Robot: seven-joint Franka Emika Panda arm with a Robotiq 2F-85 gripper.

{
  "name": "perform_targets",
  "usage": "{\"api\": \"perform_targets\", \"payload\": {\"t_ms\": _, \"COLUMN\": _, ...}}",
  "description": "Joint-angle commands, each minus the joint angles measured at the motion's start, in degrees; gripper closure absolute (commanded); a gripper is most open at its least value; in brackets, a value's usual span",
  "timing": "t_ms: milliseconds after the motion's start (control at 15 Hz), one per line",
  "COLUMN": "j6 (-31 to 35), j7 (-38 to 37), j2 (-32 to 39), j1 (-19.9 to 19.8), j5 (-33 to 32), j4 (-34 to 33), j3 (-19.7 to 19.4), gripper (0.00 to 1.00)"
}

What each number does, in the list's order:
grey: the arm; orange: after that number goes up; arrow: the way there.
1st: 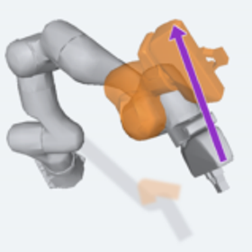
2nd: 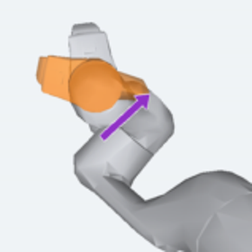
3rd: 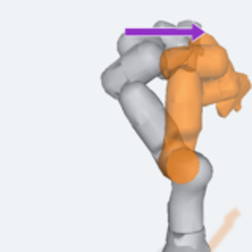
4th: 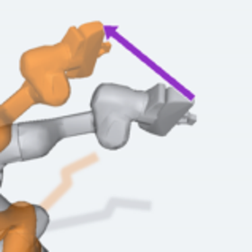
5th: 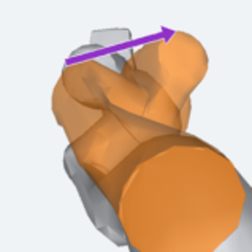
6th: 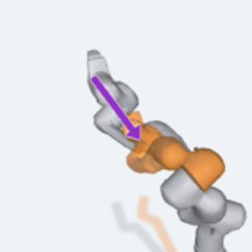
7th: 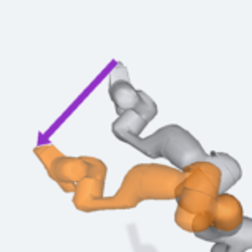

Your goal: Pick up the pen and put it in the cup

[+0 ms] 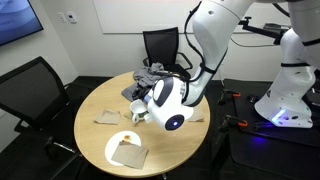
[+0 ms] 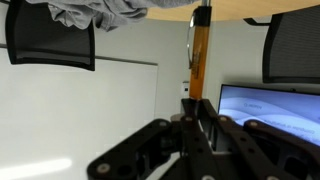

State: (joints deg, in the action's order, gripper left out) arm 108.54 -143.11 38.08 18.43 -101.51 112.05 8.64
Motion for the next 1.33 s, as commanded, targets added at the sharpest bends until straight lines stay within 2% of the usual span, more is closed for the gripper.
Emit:
{"api": "perform_targets", "payload": {"t_ms": 0, "j6": -2.69, "j7": -2.17, "j2": 4.13, "j1": -0.76, "j5": -1.87, "j4": -3.80, "j3": 1.30, "gripper": 0.97}}
{"api": "perform_targets", "payload": {"t_ms": 867, "j6": -3.48, "j7": -1.00, "j2": 13.75, "j1": -1.94, "j5": -0.55, "j4": -13.19, "j3": 0.81, "gripper": 0.97}}
{"api": "perform_targets", "payload": {"t_ms": 933, "j6": -3.41, "j7": -0.85, "j2": 14.29, "j1": -2.14, "j5": -0.18, "j4": -13.67, "j3": 0.86, "gripper": 0.62}}
{"api": "perform_targets", "payload": {"t_ms": 1067, "j6": -3.17, "j7": -0.80, "j2": 14.91, "j1": -2.40, "j5": 0.02, "j4": -14.16, "j3": 0.87, "gripper": 0.54}}
{"api": "perform_targets", "payload": {"t_ms": 1267, "j6": -3.17, "j7": -0.91, "j2": 15.53, "j1": -2.49, "j5": -0.01, "j4": -14.71, "j3": 0.84, "gripper": 0.32}}
